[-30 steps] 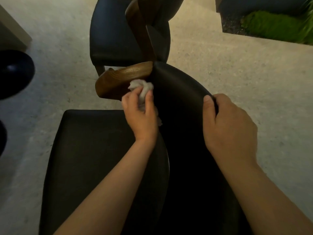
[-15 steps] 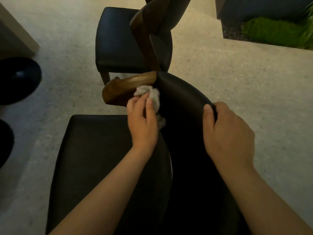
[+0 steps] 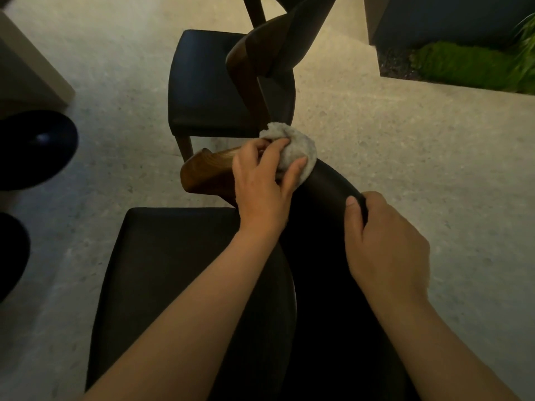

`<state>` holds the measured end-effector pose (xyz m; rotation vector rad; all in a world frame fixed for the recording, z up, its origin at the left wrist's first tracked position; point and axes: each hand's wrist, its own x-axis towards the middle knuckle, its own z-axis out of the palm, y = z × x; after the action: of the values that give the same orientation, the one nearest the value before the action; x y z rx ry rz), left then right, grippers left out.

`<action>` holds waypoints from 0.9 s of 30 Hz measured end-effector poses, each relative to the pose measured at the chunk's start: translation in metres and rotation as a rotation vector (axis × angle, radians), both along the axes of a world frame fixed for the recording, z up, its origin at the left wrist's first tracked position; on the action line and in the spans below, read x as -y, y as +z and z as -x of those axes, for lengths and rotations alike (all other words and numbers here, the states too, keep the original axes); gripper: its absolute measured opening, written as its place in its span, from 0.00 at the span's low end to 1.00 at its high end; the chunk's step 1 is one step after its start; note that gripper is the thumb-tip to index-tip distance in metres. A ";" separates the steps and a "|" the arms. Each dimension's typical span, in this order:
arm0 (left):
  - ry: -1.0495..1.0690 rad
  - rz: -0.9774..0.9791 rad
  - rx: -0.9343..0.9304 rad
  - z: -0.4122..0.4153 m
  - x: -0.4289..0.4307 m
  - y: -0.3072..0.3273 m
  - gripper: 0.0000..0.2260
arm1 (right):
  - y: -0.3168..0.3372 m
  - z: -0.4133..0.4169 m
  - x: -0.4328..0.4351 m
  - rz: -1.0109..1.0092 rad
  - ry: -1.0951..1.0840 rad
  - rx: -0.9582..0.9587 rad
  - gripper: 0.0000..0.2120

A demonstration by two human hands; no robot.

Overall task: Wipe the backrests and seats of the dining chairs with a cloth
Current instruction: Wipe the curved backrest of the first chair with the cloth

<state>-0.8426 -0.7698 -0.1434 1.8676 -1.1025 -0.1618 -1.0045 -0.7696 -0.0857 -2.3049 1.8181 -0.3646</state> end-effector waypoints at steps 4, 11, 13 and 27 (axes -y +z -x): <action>0.030 0.086 -0.083 0.001 0.004 0.000 0.12 | -0.001 0.000 0.001 -0.013 0.004 -0.011 0.18; 0.249 0.082 -0.230 -0.046 -0.016 -0.017 0.04 | -0.003 -0.001 0.001 -0.006 0.008 -0.014 0.19; 0.286 0.036 -0.203 -0.066 -0.023 -0.023 0.04 | -0.003 -0.001 0.001 -0.003 0.013 -0.007 0.18; 0.330 -0.248 -0.335 -0.140 -0.036 -0.058 0.12 | -0.009 -0.064 0.014 0.097 0.128 0.005 0.21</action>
<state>-0.7024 -0.7342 -0.2011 2.1186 -0.5566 -0.4188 -0.9402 -0.7834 -0.0943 -2.4679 1.6748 -0.4476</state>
